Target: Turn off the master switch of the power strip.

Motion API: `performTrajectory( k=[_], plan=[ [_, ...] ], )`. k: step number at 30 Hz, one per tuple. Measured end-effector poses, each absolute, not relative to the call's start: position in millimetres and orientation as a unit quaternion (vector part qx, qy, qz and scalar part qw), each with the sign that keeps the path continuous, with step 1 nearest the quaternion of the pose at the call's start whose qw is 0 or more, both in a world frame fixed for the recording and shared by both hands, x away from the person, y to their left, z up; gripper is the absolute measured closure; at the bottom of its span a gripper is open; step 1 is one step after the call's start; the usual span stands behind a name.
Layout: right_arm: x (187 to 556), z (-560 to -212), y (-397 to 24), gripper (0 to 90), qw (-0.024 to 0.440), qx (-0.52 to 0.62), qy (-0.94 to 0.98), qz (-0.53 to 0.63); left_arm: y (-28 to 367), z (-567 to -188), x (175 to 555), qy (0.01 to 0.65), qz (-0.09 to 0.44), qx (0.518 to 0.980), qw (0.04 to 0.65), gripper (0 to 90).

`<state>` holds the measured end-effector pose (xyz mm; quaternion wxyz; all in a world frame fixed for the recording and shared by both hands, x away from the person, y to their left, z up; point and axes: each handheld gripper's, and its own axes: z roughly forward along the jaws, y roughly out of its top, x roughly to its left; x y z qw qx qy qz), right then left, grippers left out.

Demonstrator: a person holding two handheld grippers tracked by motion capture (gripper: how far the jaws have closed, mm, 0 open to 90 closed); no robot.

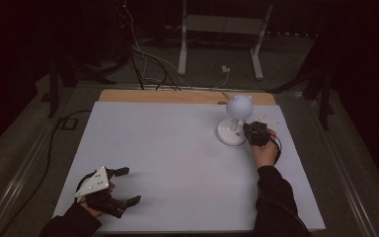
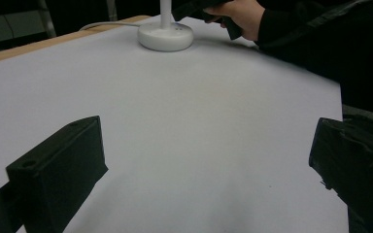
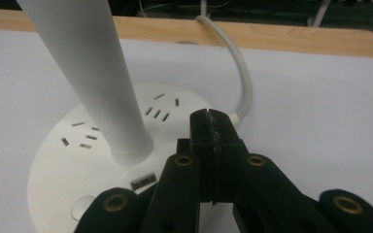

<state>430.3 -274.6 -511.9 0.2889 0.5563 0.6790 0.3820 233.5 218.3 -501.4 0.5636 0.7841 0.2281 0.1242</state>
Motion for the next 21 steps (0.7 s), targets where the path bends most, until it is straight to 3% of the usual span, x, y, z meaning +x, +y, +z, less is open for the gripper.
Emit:
performTrajectory(
  k=[21],
  plan=[
    [433.0,-515.5,-274.8,90.0,0.297,0.547,0.690,0.370,217.7,-501.6,233.3,0.227,0.122,0.786,0.562,0.4]
  ],
)
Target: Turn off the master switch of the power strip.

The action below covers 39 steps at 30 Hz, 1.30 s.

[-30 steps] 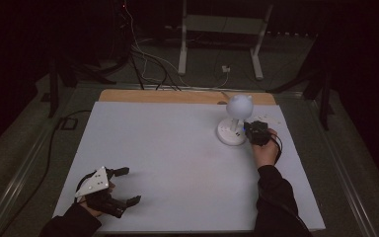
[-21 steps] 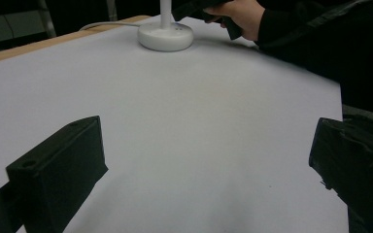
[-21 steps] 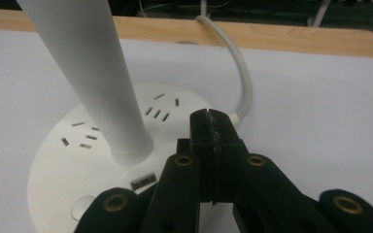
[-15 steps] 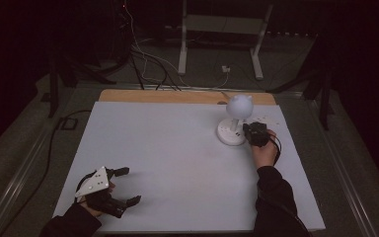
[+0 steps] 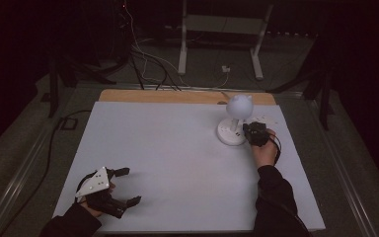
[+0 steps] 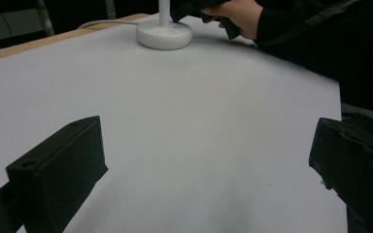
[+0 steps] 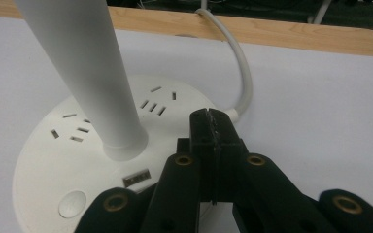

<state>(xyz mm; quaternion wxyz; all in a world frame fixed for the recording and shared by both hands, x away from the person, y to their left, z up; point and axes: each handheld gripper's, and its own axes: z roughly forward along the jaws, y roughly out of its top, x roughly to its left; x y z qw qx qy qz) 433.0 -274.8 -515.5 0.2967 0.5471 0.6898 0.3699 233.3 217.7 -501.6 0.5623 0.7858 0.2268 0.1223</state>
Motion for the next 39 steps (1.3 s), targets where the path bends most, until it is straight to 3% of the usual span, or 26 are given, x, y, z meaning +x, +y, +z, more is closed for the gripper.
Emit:
performTrajectory(
  k=[11,25,39],
  plan=[
    [430.3,-517.4,-272.0,90.0,0.318,0.523,0.704,0.359,217.2,-501.7,233.2,0.227,0.122,0.786,0.562,0.3],
    [433.6,-513.3,-272.6,90.0,0.304,0.527,0.713,0.349,217.2,-501.5,232.8,0.227,0.123,0.786,0.562,0.3],
    [431.9,-514.5,-265.3,90.0,0.331,0.509,0.727,0.321,216.7,-501.3,232.5,0.224,0.124,0.787,0.562,0.4]
  ],
)
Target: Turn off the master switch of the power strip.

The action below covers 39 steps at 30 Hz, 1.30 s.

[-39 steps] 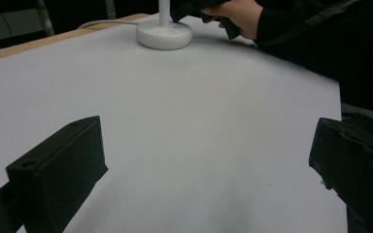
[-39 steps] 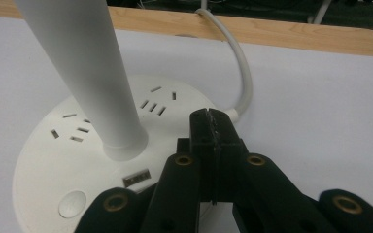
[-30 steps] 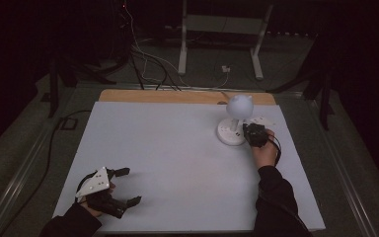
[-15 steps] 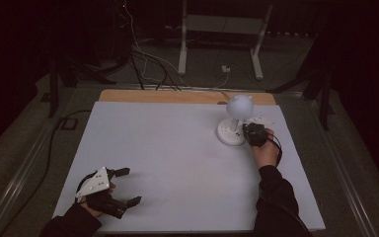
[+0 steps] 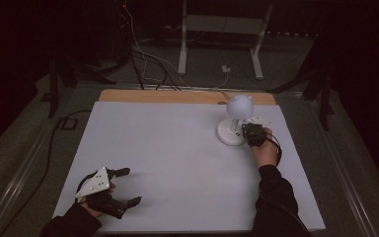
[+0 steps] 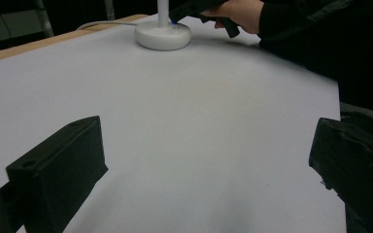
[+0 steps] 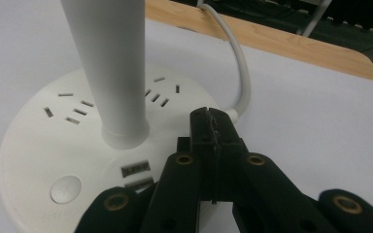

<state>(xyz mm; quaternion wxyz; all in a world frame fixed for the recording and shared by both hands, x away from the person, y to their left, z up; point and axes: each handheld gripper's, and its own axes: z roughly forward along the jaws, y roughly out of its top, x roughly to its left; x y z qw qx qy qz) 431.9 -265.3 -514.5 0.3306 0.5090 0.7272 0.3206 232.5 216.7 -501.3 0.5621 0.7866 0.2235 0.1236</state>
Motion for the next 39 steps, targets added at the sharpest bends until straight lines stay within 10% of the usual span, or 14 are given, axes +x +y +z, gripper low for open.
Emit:
performTrajectory(
  k=[21,30,39],
  plan=[
    [430.9,-509.3,-263.3,89.1,0.336,0.506,0.728,0.316,217.3,-501.7,233.8,0.226,0.124,0.786,0.563,0.3],
    [427.0,-499.6,-271.6,75.2,0.338,0.510,0.701,0.368,217.9,-501.9,234.4,0.227,0.124,0.786,0.562,0.3],
    [423.7,-485.6,-275.6,42.5,0.352,0.490,0.702,0.379,218.0,-501.5,233.6,0.228,0.126,0.785,0.563,0.4]
  ],
)
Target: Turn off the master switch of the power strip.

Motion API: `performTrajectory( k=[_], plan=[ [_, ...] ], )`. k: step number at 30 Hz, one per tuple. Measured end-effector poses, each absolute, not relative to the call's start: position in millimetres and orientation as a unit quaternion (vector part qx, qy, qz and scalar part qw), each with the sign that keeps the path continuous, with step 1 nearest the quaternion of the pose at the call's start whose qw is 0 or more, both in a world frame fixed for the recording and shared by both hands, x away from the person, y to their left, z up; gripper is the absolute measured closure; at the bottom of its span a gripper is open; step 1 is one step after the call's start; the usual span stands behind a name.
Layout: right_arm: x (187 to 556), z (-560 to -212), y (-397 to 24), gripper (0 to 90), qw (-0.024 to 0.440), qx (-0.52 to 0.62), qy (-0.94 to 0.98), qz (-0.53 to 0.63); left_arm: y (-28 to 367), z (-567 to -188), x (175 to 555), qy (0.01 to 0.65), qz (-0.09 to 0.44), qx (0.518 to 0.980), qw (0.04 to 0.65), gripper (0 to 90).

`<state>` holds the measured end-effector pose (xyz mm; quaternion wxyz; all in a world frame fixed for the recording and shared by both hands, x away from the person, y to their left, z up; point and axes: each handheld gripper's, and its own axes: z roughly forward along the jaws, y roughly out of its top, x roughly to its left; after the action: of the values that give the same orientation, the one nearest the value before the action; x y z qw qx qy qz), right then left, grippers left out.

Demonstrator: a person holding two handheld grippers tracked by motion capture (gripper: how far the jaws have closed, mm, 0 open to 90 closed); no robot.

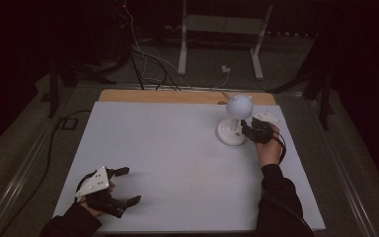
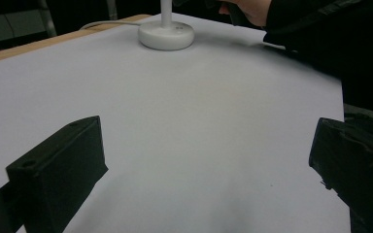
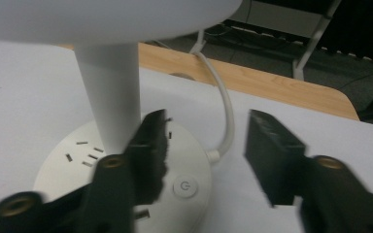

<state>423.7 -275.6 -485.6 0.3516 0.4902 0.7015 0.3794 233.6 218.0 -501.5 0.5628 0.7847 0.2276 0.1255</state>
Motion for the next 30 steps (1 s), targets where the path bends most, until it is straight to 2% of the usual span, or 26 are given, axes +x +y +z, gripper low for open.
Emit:
performTrajectory(
  k=[1,2,3,4,5,11,30],
  plan=[
    [423.2,-483.6,-277.9,34.6,0.344,0.488,0.709,0.377,218.0,-501.4,233.6,0.227,0.126,0.785,0.563,0.3],
    [423.2,-483.6,-277.9,34.6,0.344,0.488,0.709,0.377,217.9,-501.5,233.7,0.228,0.125,0.785,0.563,0.3],
    [421.8,-482.3,-280.4,25.6,0.346,0.496,0.705,0.372,217.9,-501.5,233.7,0.228,0.125,0.785,0.562,0.3],
    [421.5,-481.5,-282.1,21.0,0.344,0.503,0.702,0.370,217.9,-501.5,233.6,0.227,0.126,0.785,0.562,0.4],
    [421.5,-481.5,-282.1,21.0,0.344,0.503,0.702,0.370,217.9,-501.5,233.6,0.228,0.126,0.785,0.562,0.4],
    [417.7,-477.2,-291.8,0.0,0.312,0.506,0.707,0.383,217.9,-501.5,233.8,0.228,0.126,0.785,0.562,0.3],
    [390.5,-467.7,-294.8,0.0,0.238,0.486,0.723,0.430,218.1,-501.6,233.6,0.228,0.125,0.785,0.562,0.3]
  ],
)
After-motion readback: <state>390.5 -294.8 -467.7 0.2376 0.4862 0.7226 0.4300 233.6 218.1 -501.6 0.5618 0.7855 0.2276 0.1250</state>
